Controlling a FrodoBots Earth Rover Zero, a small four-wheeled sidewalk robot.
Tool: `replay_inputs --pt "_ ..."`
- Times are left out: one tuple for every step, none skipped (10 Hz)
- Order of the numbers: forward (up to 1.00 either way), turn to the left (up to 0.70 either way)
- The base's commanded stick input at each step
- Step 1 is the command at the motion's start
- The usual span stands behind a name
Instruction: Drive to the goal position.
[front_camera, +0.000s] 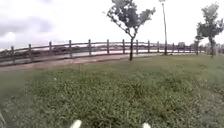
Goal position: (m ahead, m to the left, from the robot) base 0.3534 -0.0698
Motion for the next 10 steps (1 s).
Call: replay_inputs --pt "0.7 0.0" --pt "0.7 0.0" --pt "0.7 0.0" --pt "0.7 0.0" --pt "0.7 0.0" --pt "0.7 0.0" --pt "0.7 0.0" --pt "0.7 0.0" --pt "0.7 0.0" --pt "0.7 0.0"
